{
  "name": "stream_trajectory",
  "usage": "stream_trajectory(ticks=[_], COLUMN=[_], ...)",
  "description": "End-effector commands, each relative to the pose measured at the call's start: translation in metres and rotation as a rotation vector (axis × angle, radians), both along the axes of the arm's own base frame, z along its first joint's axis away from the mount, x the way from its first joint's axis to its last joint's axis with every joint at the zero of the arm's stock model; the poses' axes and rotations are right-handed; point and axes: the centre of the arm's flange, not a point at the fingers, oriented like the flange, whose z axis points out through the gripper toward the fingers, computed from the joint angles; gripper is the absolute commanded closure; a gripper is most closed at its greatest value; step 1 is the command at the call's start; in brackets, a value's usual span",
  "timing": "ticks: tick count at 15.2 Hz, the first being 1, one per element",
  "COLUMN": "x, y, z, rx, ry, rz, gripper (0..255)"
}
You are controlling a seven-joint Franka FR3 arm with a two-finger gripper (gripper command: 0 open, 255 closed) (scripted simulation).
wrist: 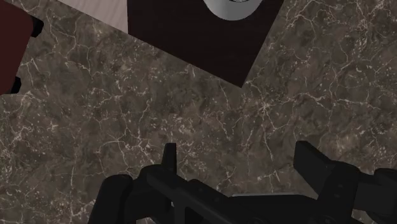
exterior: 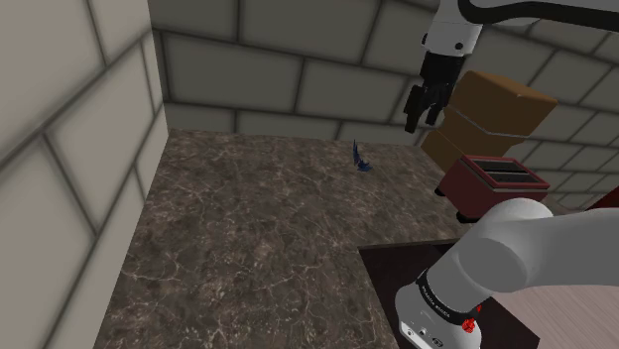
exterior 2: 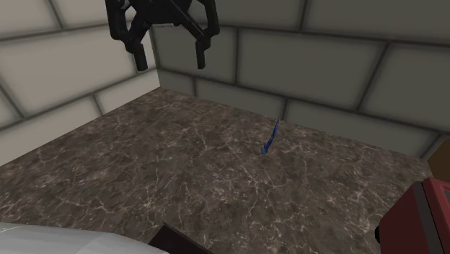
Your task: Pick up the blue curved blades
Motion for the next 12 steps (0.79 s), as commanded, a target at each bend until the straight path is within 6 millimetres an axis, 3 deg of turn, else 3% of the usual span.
stream_trajectory(ticks=[1,12], x=[0.000,0.067], y=[0.000,-0.065], z=[0.000,-0.103], rx=[0.000,0.001], ry=[0.000,-0.091], rz=[0.000,-0.141], gripper=[0,0])
